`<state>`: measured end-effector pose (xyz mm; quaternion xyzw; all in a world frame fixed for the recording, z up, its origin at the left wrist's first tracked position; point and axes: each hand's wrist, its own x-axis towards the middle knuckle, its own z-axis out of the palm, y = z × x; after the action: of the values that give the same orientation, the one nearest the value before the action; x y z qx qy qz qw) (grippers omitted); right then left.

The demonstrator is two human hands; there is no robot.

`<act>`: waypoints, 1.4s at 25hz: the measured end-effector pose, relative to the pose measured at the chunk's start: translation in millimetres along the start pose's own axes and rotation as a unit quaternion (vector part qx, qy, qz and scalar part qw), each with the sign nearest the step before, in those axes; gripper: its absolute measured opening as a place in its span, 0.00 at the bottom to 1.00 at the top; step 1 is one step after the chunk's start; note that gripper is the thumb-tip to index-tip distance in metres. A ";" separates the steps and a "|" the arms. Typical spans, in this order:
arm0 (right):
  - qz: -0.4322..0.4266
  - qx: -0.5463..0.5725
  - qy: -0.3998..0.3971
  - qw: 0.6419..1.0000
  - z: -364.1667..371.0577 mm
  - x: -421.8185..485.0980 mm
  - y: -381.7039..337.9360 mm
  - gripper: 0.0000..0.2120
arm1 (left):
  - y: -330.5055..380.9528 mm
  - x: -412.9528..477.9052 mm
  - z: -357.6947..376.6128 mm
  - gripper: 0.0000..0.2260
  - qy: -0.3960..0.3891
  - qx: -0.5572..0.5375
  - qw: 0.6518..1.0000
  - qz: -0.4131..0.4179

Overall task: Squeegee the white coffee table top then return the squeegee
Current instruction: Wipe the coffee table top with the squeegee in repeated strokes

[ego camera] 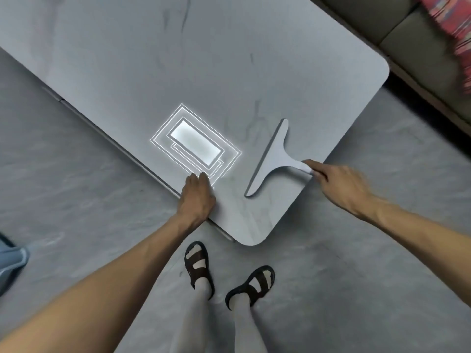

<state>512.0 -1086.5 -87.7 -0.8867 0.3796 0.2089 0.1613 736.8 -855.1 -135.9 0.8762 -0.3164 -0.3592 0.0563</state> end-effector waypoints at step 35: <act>0.156 -0.013 0.074 0.985 2.5 -37.3 139.3 0.17 | 60.5 -4.1 36.3 0.23 -0.080 0.097 0.992 -0.005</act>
<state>384.8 -1154.8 -89.2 -0.8315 0.5216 0.1704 0.0863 679.3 -896.0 -140.5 0.8473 -0.3490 -0.3965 -0.0559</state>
